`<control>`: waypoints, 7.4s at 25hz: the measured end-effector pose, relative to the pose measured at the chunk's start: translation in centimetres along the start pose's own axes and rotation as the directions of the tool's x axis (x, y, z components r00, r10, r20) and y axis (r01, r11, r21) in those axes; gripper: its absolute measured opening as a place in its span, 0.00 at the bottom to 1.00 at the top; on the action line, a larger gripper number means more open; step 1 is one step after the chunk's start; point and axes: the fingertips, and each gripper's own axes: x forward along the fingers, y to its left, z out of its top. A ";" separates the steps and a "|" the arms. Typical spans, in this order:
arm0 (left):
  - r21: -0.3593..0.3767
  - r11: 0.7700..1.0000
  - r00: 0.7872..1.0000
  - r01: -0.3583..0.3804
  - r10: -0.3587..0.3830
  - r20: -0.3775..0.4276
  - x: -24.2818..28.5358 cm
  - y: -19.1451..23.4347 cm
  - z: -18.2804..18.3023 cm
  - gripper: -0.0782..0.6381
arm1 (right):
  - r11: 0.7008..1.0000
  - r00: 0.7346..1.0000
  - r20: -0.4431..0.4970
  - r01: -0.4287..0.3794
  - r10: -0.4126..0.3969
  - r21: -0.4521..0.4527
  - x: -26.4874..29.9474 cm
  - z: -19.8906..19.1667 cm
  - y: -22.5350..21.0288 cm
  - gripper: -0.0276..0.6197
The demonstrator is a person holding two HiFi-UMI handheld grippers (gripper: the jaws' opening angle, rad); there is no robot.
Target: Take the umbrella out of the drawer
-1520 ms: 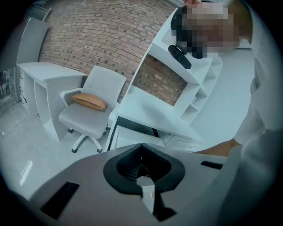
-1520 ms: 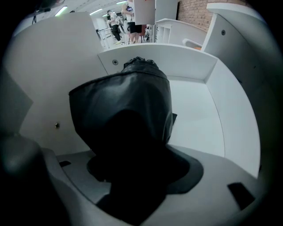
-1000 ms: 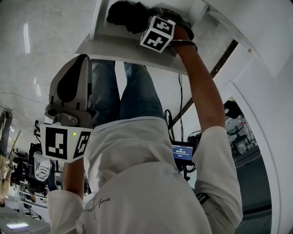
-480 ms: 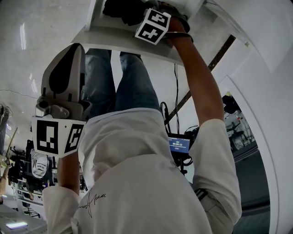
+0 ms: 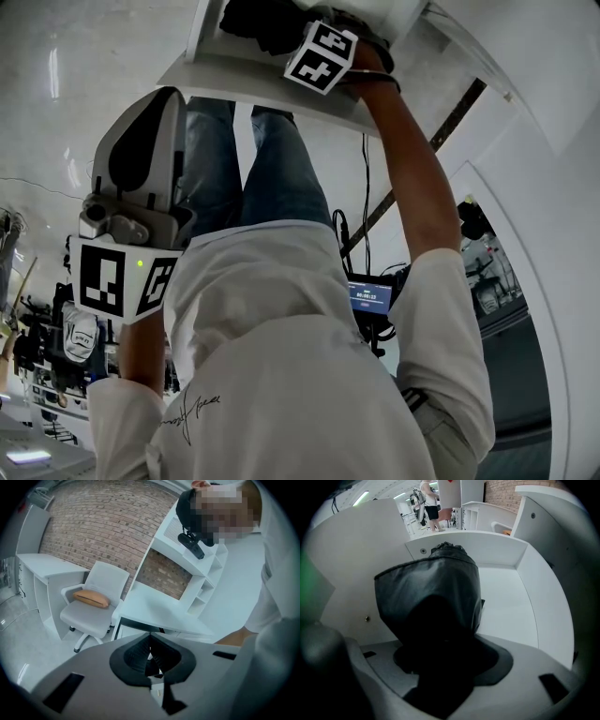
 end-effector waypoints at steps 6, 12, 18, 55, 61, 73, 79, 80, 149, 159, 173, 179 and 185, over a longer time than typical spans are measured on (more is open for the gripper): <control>0.011 1.000 1.000 0.007 -0.007 0.016 -0.2 -1.0 0.5 0.13 | 1.000 1.000 0.009 0.002 -0.002 -0.001 -0.9 -0.1 0.3 0.43; 0.026 1.000 0.999 0.016 -0.017 0.036 -0.1 -1.7 1.4 0.13 | 0.999 0.999 0.032 0.002 -0.003 0.034 -1.9 0.3 0.3 0.43; 0.031 0.999 0.998 0.017 -0.019 0.055 -0.5 -2.0 2.0 0.13 | 0.999 0.999 0.047 0.006 -0.009 0.052 -2.7 0.6 0.2 0.43; 0.050 0.999 0.994 -0.006 0.001 0.112 -4.4 -3.6 2.8 0.13 | 0.992 0.988 0.142 0.036 -0.054 0.124 -10.0 2.6 1.9 0.43; 0.056 0.998 0.993 0.003 -0.010 0.120 -4.8 -4.1 3.1 0.13 | 0.991 0.987 0.148 0.051 -0.069 0.125 -11.2 2.7 2.3 0.43; 0.072 0.997 0.990 0.036 -0.046 0.133 -5.2 -5.8 3.7 0.13 | 0.988 0.981 0.173 0.067 -0.091 0.141 -13.6 3.0 3.1 0.43; 0.083 0.995 0.987 0.050 -0.062 0.147 -5.4 -6.8 3.9 0.13 | 0.984 0.977 0.198 0.049 -0.083 0.168 -14.6 3.1 3.8 0.43; 0.084 0.995 0.986 0.052 -0.064 0.151 -5.4 -7.0 4.1 0.13 | 0.984 0.976 0.199 0.053 -0.087 0.171 -14.8 3.1 3.7 0.43; 0.117 0.993 0.927 0.026 -0.068 0.370 -11.8 -10.0 6.2 0.13 | 0.928 0.795 0.502 0.197 -0.339 0.315 -35.9 3.6 10.7 0.43; 0.126 0.992 0.919 0.017 -0.065 0.389 -12.7 -10.9 5.8 0.13 | 0.904 0.730 0.555 0.212 -0.400 0.372 -39.0 2.3 11.7 0.43; 0.118 0.993 0.911 0.028 -0.074 0.405 -14.5 -9.9 5.9 0.13 | 0.861 0.659 0.587 0.196 -0.470 0.469 -41.2 1.9 11.9 0.43; 0.122 0.992 0.916 0.028 -0.074 0.393 -13.7 -11.4 6.1 0.13 | 0.826 0.611 0.601 0.165 -0.515 0.539 -42.7 -0.5 10.9 0.43; 0.129 0.991 0.913 0.038 -0.087 0.398 -13.6 -12.0 6.6 0.13 | 0.799 0.561 0.623 0.124 -0.545 0.588 -43.9 -2.0 10.5 0.43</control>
